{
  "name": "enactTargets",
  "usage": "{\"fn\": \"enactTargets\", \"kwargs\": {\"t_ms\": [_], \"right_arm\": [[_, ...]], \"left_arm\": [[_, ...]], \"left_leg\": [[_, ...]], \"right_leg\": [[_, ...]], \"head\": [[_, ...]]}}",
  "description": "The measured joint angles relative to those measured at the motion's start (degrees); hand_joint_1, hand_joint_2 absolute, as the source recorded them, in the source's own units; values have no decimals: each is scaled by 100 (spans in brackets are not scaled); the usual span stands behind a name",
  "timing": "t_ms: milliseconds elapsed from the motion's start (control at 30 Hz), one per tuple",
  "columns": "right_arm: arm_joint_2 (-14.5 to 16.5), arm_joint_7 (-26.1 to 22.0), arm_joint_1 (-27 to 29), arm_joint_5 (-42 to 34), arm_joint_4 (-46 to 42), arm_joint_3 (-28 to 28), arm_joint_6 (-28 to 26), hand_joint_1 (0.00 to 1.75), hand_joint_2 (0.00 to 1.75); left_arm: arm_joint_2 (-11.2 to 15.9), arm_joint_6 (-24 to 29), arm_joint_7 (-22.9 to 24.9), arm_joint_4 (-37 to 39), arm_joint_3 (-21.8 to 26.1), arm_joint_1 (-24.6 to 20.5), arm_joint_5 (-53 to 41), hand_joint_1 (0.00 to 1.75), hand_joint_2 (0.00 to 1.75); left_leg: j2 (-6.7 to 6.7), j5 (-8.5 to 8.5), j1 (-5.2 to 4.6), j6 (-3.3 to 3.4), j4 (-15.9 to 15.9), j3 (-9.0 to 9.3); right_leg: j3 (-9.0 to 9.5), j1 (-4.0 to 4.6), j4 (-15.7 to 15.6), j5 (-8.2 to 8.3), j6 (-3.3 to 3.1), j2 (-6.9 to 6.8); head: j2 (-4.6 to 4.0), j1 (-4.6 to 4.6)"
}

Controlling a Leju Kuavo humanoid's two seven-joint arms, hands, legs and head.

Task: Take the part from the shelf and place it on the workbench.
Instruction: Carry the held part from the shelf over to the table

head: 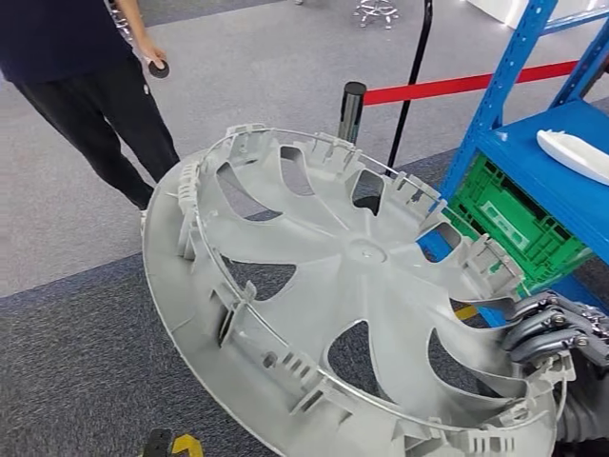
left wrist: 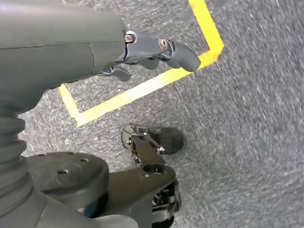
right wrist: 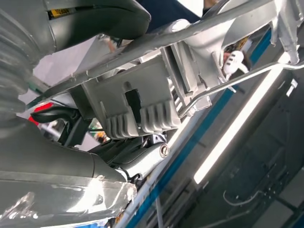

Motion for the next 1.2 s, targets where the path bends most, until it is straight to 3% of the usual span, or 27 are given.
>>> {"fn": "enactTargets", "kwargs": {"t_ms": [33,100,167,200,267,333,400,433,467,500,567,633,700,767,867,900,933,967,1000,1067,1133,1200], "right_arm": [[0,-1,2,-2,11,-6,3,175,175],[0,-4,9,-10,27,-25,6,175,175],[0,2,11,-28,44,-49,14,175,175],[0,10,2,-40,55,-57,25,175,175],[3,23,-20,-68,78,-64,53,175,175],[11,29,-29,-93,104,-66,78,175,175],[22,35,-23,-112,140,-66,93,175,175],[34,37,-12,-125,161,-67,96,175,175],[53,34,9,-143,180,-73,98,175,175],[77,28,36,-163,195,-80,99,175,175],[127,11,95,-199,208,-102,104,175,175],[161,-2,142,-181,214,-116,114,175,175],[178,-7,188,-128,222,-125,119,175,175],[186,-8,257,-131,234,-144,117,175,175],[228,-11,371,-203,268,-199,117,175,175],[250,-11,399,-202,281,-216,117,175,175],[271,-10,423,-187,291,-228,115,175,175],[287,-10,445,-171,297,-236,111,175,175],[298,-10,466,-158,299,-241,108,175,175],[319,-11,494,-163,301,-261,103,175,175],[343,-14,514,-185,303,-300,100,175,175],[375,-14,507,-197,305,-344,97,175,175]], "left_arm": [[4,0,0,-1,4,-5,0,0,175],[13,-4,-9,-3,7,-12,2,0,175],[16,-25,-54,-4,15,-5,16,0,175],[14,-43,-86,-4,24,-1,23,0,175],[7,-77,-137,-4,39,-21,10,0,175],[-10,-94,-162,-4,41,-69,-26,0,175],[-27,-95,-171,-4,40,-89,-55,0,175],[-33,-90,-170,-4,40,-85,-78,0,175],[-34,-77,-164,-4,40,-76,-109,0,175],[-34,-61,-155,-4,38,-69,-146,0,175],[-24,-32,-140,-4,34,-75,-220,0,175],[1,-24,-138,-4,32,-89,-250,0,175],[38,-36,-162,-5,32,-87,-225,0,175],[63,-81,-230,-11,36,-90,-164,0,175],[54,-137,-279,-17,40,-114,-171,0,175],[46,-130,-253,-17,39,-109,-204,0,175],[39,-108,-215,-17,39,-96,-238,0,175],[32,-81,-175,-17,38,-77,-265,0,175],[26,-59,-142,-17,38,-58,-285,0,175],[19,-34,-109,-18,38,-36,-308,0,175],[23,-31,-103,-19,38,-28,-318,0,175],[32,-34,-103,-20,38,-13,-323,0,175]], "left_leg": [[-70,-5,2,-28,20,-7],[-193,2,11,-101,51,-52],[-294,40,32,-175,44,-108],[-276,41,39,-209,51,-129],[-46,-124,29,-261,300,-263],[238,-493,21,-293,990,-596],[314,-729,27,-307,1639,-906],[325,-694,28,-306,1694,-926],[346,-564,27,-299,1524,-830],[425,-378,21,-285,1155,-622],[698,-116,-13,-244,375,-194],[804,-67,-48,-191,74,-48],[660,-43,-45,-124,48,-54],[525,-20,-16,-55,13,-32],[325,-12,2,1,4,-22],[254,-12,1,4,5,-22],[186,-13,1,4,6,-19],[114,-14,3,1,8,-12],[40,-17,8,-8,14,-3],[-97,-26,7,-51,38,-9],[-211,-7,13,-122,48,-52],[-280,21,40,-195,40,-92]], "right_leg": [[179,-34,-404,161,24,127],[406,-72,-862,292,15,317],[420,-46,-882,289,-71,274],[412,-38,-887,304,-117,211],[414,-35,-910,328,-208,77],[410,-19,-916,329,-264,-75],[404,-2,-916,324,-281,-230],[403,3,-916,321,-283,-301],[407,6,-915,318,-281,-370],[415,10,-915,312,-273,-432],[433,41,-907,286,-235,-542],[454,70,-911,267,-185,-642],[483,60,-925,245,-128,-725],[415,35,-728,94,-71,-561],[-100,19,328,-398,-37,-161],[-264,21,619,-477,-34,-121],[-338,21,712,-448,-33,-105],[-300,17,579,-309,-34,-90],[-143,3,217,-82,-33,-46],[240,-47,-567,236,-19,208],[402,-64,-882,292,-33,364],[404,-42,-898,312,-96,262]], "head": [[0,2],[0,-2],[0,-6],[0,-6],[0,-30],[0,-52],[0,-52],[0,-52],[0,-52],[0,-52],[0,-49],[0,-44],[0,-41],[0,-27],[0,11],[0,18],[0,19],[0,17],[0,18],[0,15],[0,11],[0,9]]}}
